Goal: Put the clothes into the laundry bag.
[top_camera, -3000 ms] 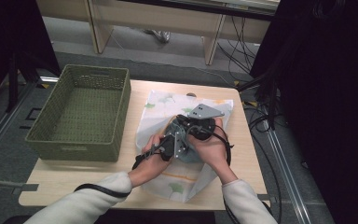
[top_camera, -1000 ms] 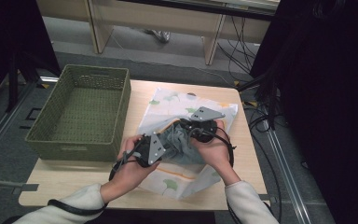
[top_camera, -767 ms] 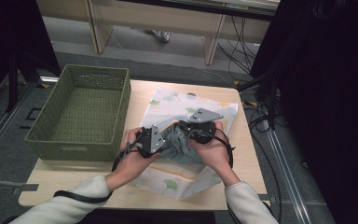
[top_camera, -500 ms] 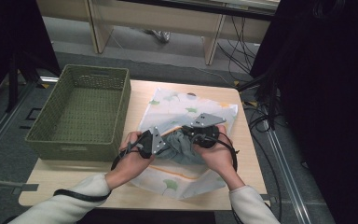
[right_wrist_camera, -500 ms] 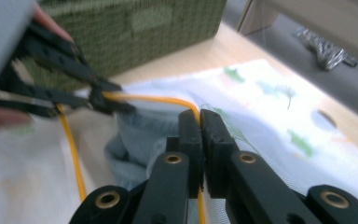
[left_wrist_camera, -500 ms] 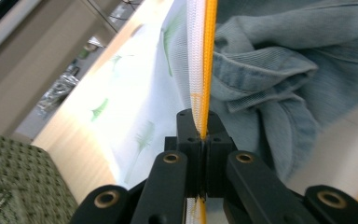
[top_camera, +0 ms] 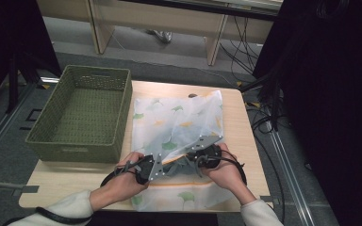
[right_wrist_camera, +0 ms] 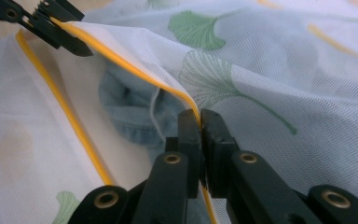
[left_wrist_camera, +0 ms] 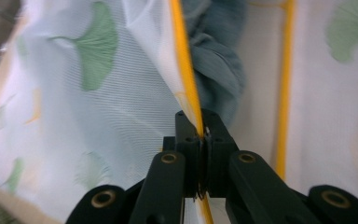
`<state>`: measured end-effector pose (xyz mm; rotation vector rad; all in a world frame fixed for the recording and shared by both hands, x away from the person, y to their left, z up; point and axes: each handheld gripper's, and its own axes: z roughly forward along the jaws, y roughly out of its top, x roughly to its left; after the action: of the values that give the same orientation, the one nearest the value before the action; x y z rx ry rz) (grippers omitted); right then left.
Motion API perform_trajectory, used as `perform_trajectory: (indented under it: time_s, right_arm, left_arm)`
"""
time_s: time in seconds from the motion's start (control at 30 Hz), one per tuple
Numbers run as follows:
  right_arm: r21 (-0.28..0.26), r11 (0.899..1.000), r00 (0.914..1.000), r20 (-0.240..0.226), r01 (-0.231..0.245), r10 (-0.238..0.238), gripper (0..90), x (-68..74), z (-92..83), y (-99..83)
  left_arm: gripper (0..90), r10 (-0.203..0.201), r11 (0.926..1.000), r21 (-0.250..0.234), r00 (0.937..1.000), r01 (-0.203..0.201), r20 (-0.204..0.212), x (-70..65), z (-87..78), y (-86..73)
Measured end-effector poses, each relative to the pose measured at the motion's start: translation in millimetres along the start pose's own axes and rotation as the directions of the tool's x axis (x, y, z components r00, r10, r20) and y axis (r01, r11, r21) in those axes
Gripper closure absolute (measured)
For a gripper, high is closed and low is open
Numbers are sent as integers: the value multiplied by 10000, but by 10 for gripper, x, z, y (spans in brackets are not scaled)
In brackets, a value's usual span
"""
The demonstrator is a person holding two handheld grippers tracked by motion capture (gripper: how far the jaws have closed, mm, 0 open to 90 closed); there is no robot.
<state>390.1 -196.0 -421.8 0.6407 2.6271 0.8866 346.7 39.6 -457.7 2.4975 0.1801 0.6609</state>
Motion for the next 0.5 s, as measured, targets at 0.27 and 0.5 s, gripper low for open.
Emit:
perform_trajectory:
  time_s: [0.27, 0.5]
  right_arm:
    - [1365, 9886, 9957, -753, 643, -543, 875, 135, 35, -190]
    - [2815, 9564, 9905, -1312, 776, -417, 883, 206, 201, -356]
  left_arm:
    - [862, 576, 9973, 391, 9919, -624, 1129, -164, 97, -85]
    - [864, 955, 9897, 871, 9775, -1135, 1882, -246, 200, -85]
